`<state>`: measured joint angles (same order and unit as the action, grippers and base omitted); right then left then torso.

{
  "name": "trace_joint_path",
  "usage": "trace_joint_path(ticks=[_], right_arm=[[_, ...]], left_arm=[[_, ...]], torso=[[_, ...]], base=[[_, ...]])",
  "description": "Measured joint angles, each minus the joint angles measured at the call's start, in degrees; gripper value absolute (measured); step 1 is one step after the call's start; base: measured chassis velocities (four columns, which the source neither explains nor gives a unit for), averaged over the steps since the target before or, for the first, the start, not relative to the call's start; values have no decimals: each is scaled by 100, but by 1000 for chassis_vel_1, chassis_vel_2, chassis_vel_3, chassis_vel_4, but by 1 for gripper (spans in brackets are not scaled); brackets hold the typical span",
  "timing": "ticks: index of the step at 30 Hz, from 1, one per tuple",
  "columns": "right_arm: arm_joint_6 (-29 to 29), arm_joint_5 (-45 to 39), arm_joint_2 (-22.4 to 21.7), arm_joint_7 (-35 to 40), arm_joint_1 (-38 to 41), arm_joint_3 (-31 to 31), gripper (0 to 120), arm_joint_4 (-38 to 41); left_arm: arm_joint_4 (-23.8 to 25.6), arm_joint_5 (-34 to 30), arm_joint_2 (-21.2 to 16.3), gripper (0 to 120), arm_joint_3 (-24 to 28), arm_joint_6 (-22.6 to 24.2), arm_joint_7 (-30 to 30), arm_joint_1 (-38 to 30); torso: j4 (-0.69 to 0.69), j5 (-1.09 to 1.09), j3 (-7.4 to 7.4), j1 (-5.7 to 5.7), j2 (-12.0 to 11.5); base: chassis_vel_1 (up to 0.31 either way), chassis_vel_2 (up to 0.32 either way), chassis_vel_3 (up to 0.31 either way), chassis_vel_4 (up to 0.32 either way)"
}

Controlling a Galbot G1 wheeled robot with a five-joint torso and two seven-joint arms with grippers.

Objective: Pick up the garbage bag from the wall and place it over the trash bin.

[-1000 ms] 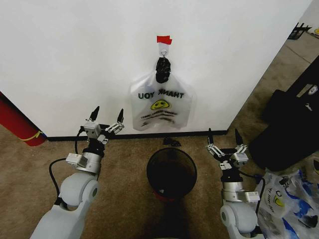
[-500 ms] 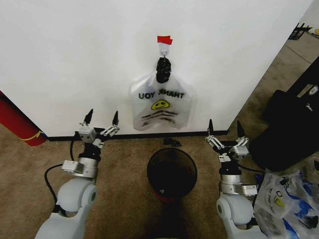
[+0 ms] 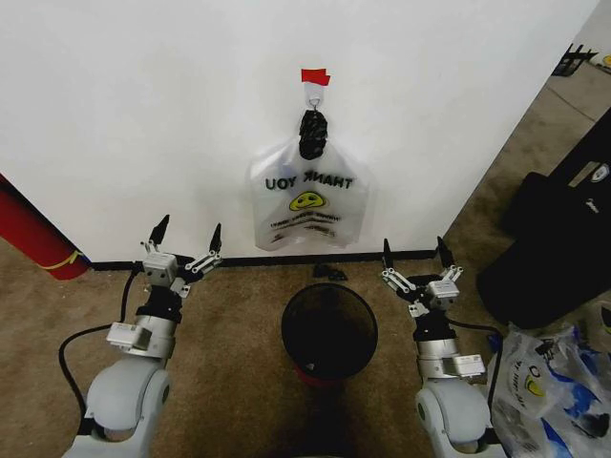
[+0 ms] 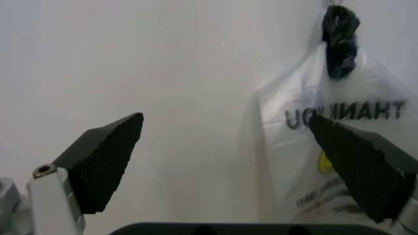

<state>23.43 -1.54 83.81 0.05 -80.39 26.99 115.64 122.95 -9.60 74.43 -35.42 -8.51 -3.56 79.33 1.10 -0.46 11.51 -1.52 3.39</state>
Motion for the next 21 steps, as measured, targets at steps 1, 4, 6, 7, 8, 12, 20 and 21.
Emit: trace_joint_path(ticks=[1, 4, 6, 7, 8, 12, 20, 21], right_arm=[[0, 0, 0, 0, 0, 0, 100, 0], [13, -3, -16, -18, 8, 4, 100, 10], [13, -5, -18, -22, 8, 3, 100, 12], [5, -24, -33, -74, 7, 4, 100, 36], [-34, -23, -45, -134, -1, 5, 100, 66], [-370, 147, -89, -152, -18, -30, 100, 160], [-1315, 537, -227, 112, -12, -171, 100, 374], [-1352, 562, -236, 109, -26, -160, 100, 386]], left_arm=[[0, 0, 0, 100, 0, 0, 0, 0], [-7, 7, 34, 100, -51, -4, 0, 26], [-8, 7, 35, 100, -55, -5, 0, 27], [-28, 7, 43, 100, -89, -12, 0, 33], [-48, 7, 45, 100, -119, -19, 1, 35], [-128, -16, 15, 100, -269, -28, 4, 14], [-272, -28, 0, 100, -586, -96, -81, 28], [-221, -29, 13, 100, -604, -93, -87, 49]], torso=[[0, 0, 0, 0, 0], [0, 0, 0, 0, 0], [0, 1, 0, 0, 0], [0, 1, 0, 0, 0], [0, -1, 0, 0, 0], [0, 0, 0, 0, 0], [0, 0, 0, 0, 0], [0, 0, 0, 0, 0]], base=[[0, 0, 0, 0], [0, 0, 0, 0], [0, 0, 0, 0], [0, 0, 0, 0], [0, 0, 0, 0], [0, 0, 0, 0], [0, 0, 0, 0], [0, 0, 0, 0]])
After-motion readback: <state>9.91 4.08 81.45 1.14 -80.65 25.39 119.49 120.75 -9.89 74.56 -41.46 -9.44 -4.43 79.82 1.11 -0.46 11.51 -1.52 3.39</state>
